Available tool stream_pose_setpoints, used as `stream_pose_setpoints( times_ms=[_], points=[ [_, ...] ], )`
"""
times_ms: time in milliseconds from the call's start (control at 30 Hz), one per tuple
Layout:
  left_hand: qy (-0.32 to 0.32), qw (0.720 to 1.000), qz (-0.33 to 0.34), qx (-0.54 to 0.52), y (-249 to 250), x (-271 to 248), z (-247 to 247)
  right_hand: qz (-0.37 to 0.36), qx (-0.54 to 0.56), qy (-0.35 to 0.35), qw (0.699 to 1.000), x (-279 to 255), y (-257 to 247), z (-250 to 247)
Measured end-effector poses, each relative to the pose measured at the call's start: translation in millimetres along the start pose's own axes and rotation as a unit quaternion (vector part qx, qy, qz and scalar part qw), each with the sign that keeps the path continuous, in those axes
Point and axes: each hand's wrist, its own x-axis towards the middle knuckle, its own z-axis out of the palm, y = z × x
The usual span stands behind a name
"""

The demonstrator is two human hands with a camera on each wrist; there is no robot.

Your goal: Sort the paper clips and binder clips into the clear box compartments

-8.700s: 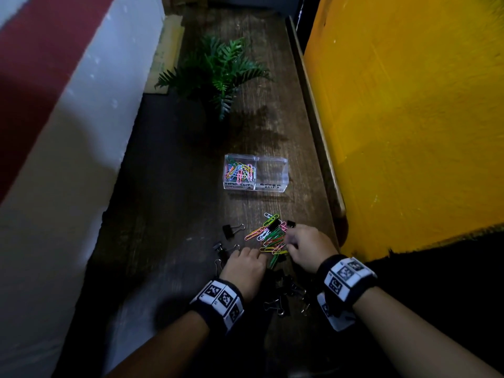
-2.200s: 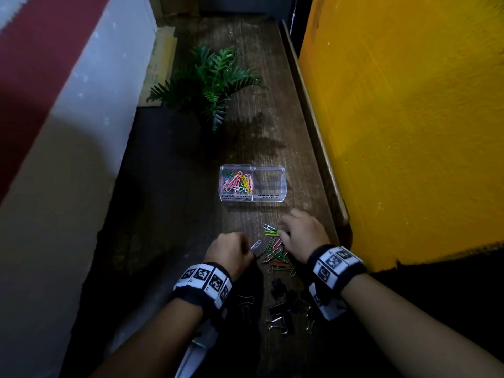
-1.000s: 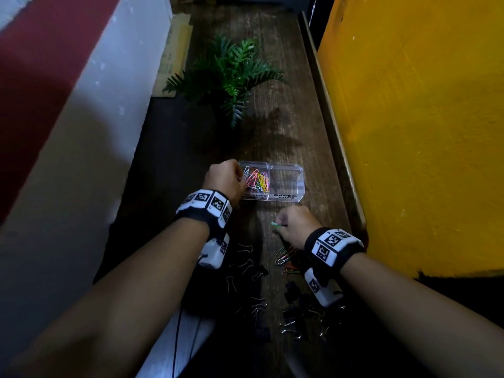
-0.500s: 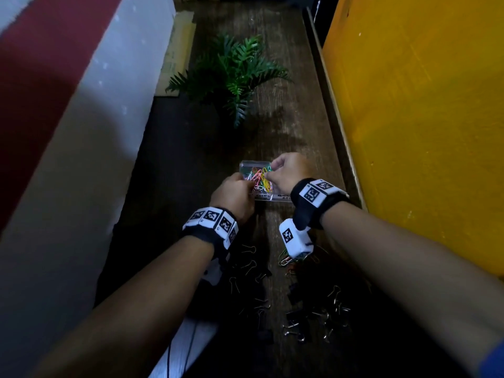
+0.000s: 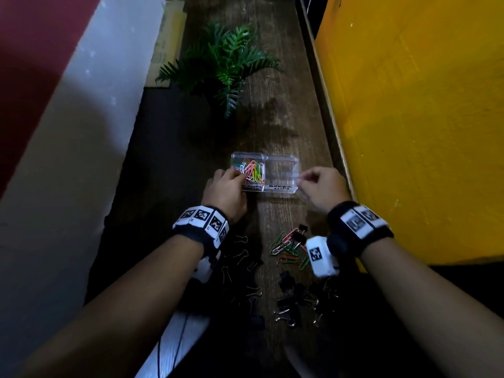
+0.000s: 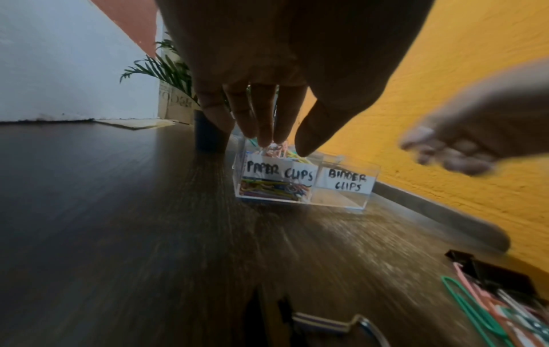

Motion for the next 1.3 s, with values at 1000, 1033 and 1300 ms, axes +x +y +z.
stream_pose_setpoints(
  times_ms=[1000,1033,1300],
  points=[
    [-0.157,0.987,-0.016,-0.018,31.7,-69.8,34.5,-0.132,-0.301,-0.092,0.940,-116.4,98.4,7.4],
    [-0.155,0.987,-0.024,-0.020,32.3,-69.9,34.8,-0.125,-0.294,-0.091,0.943,-117.6,97.8,7.3],
    [-0.158,0.984,-0.068,-0.041,35.6,-66.8,39.5,-0.095,-0.199,-0.070,0.973,-122.2,90.5,3.1]
  ],
)
